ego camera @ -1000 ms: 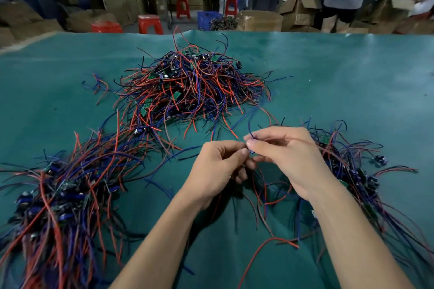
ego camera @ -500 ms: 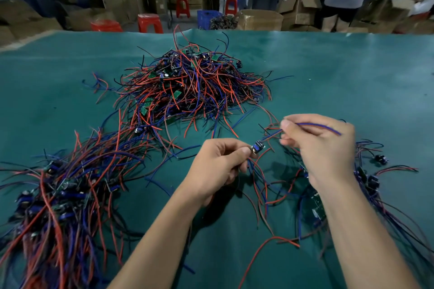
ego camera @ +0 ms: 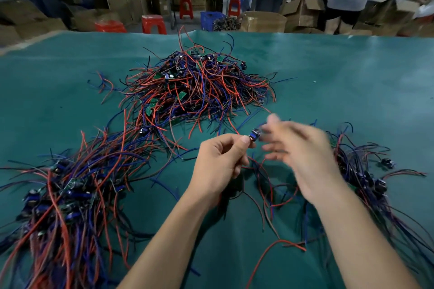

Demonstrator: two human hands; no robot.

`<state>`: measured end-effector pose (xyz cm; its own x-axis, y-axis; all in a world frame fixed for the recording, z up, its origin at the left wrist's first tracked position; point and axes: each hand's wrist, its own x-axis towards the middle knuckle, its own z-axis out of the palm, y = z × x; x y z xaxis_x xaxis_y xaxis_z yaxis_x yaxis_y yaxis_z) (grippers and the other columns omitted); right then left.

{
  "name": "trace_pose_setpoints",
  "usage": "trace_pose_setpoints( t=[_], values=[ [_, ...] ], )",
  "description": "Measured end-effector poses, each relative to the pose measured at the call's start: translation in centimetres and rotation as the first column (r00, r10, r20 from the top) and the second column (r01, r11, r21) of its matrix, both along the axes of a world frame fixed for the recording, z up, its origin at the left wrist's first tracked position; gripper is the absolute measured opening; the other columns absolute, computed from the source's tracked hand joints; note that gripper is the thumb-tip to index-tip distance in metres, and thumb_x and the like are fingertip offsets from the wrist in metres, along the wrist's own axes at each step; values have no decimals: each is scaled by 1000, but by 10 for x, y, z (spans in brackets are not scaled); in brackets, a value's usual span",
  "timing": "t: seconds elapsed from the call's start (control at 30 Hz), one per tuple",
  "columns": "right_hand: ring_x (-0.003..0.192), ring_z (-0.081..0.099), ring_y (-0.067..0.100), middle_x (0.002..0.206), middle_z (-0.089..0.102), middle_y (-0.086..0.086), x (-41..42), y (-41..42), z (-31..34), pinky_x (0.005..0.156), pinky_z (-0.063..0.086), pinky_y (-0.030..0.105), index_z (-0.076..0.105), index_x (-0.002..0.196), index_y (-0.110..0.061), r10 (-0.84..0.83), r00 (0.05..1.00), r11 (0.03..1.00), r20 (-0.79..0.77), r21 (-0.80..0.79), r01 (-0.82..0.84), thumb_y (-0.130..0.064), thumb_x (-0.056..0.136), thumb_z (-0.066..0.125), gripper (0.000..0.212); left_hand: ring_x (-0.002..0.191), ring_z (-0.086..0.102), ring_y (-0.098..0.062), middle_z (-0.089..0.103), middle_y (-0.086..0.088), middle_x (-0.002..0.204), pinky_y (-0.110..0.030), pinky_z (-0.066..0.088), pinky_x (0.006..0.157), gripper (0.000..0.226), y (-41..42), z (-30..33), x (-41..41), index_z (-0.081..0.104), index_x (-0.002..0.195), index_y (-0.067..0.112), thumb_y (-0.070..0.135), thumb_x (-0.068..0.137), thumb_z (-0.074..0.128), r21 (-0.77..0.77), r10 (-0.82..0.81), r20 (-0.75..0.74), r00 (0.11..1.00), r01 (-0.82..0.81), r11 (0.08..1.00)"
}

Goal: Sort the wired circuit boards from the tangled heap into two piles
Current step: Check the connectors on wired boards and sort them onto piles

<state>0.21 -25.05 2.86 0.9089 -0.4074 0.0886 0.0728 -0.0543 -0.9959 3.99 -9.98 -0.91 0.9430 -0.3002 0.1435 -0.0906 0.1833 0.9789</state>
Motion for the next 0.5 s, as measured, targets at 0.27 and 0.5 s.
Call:
trace_pose_setpoints(
  t=[0.27,0.5],
  values=[
    [72,70,2,81,78,-15,2,-4,-8,74,55,28,80,86,-39,-80,945,948,318,-269,171,-35,78,79,9,41,32,-5,43,6,49,-17,26,40,27,-1,3,-3,71,76,15,21,99,60,128,-91,73,993,81,989],
    [68,60,1,72,71,-25,-10,4,53,65,52,32,75,82,-34,-483,657,837,580,86,540,-30,87,76,7,44,37,-12,48,1,53,-22,32,47,26,-3,5,-4,70,74,12,23,95,59,277,-135,89,987,106,955]
  ],
)
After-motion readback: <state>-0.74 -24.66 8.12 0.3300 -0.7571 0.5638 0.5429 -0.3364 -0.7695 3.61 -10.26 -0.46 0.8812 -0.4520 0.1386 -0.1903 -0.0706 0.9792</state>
